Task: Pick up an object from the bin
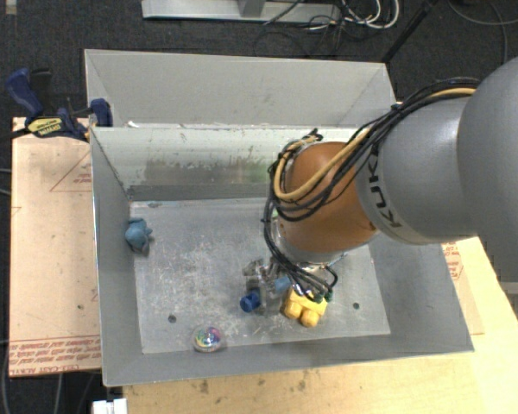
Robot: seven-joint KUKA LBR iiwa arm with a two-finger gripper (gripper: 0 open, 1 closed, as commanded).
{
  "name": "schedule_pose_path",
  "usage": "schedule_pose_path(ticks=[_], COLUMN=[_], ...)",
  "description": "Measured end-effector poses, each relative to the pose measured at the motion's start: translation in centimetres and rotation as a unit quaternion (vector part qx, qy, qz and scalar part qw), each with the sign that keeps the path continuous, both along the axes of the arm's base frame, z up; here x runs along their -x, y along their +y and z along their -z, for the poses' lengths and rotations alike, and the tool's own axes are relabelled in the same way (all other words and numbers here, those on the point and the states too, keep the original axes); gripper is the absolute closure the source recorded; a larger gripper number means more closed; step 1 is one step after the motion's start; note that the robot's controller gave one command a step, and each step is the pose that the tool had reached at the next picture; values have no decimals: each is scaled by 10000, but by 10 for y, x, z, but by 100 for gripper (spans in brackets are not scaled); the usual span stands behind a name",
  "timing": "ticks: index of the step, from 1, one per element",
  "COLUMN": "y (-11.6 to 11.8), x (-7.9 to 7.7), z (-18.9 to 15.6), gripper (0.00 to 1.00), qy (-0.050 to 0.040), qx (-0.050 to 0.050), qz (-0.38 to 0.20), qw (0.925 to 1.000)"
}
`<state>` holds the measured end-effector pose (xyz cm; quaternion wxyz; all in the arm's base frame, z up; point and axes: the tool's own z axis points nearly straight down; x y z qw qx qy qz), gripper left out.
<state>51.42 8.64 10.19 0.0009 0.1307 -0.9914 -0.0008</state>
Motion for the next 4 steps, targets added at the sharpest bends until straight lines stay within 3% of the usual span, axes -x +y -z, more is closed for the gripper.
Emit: schedule_pose_path(ticks=[1,2,3,4], y=[-2,-24,-27,-27], x=[7,38,21,22], z=[-119,-66,-120,-117], gripper=[100,100,100,0], qy=[-56,28,-48,-20], qx=[-3,7,-1,0], qz=[-181,-246,-278,-280], qw=[9998,9997,9996,9996])
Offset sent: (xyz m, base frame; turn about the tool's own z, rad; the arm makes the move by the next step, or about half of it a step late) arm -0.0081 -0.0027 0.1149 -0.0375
